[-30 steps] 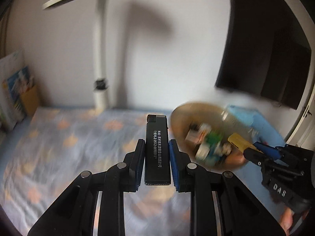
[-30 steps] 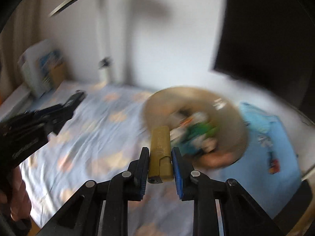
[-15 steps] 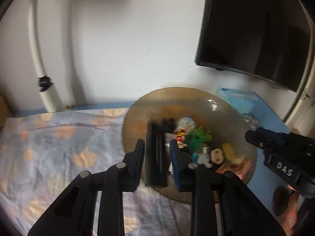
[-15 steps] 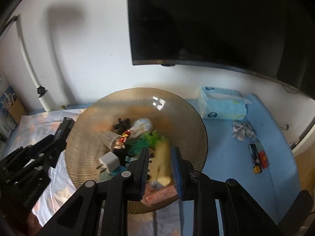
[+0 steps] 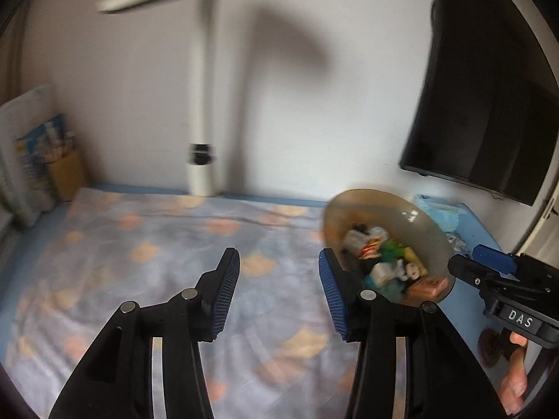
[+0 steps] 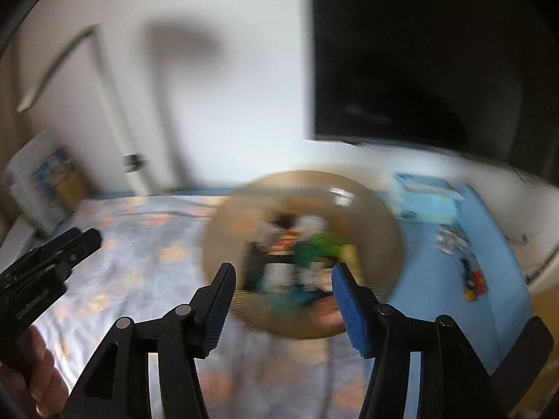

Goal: Organize rigid objects

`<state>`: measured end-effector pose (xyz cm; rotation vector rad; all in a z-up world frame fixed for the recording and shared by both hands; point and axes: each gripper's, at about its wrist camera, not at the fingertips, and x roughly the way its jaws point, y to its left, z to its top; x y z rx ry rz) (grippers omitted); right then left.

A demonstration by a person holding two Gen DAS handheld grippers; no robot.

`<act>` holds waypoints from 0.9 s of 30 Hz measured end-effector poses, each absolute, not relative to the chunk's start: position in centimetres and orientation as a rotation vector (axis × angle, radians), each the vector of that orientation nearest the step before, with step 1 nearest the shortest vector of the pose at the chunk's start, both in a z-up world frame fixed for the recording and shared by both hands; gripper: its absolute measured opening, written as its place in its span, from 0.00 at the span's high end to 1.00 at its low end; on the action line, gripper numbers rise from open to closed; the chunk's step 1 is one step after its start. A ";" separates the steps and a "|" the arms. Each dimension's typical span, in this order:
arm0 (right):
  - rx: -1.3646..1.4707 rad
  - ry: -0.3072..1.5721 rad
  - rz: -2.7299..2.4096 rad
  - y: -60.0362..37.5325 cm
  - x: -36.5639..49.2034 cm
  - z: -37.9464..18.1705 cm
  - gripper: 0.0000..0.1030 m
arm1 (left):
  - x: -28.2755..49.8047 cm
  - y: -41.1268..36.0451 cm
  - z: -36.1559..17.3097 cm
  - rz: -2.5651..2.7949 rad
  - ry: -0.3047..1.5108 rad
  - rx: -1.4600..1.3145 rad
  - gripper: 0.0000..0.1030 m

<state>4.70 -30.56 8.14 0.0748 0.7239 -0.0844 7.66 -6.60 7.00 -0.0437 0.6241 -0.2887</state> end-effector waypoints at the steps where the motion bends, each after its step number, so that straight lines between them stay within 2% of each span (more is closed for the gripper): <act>1: 0.051 0.720 -0.056 -29.1 4.2 8.4 0.46 | 6.6 -4.9 6.9 -0.266 0.616 -0.048 0.55; 2: 0.025 0.716 -0.026 -27.6 3.8 8.4 0.46 | 6.0 -3.9 6.7 -0.245 0.614 -0.051 0.51; 4: -0.027 0.703 0.022 -24.8 2.6 7.9 0.40 | 4.3 -1.0 5.6 -0.163 0.606 -0.070 0.40; 5: -0.051 0.702 0.037 -23.5 2.2 7.2 0.38 | 3.7 0.1 5.0 -0.128 0.603 -0.086 0.38; 9: -0.109 0.751 0.094 -19.7 1.2 2.8 0.36 | 1.9 3.3 1.2 0.041 0.613 -0.122 0.38; 16: -0.121 0.809 0.113 -16.9 0.9 -4.8 0.36 | 3.0 3.0 -5.0 0.093 0.660 -0.064 0.33; 20: -0.129 0.824 0.090 -17.1 0.9 -6.1 0.36 | 3.4 2.7 -6.1 0.082 0.679 -0.041 0.31; 22: -0.137 0.821 0.073 -17.2 1.0 -6.4 0.35 | 3.1 3.1 -6.0 0.072 0.657 -0.058 0.24; 27: -0.056 0.837 0.043 -18.6 1.3 -6.7 0.34 | 3.6 2.7 -6.3 0.036 0.692 -0.047 0.23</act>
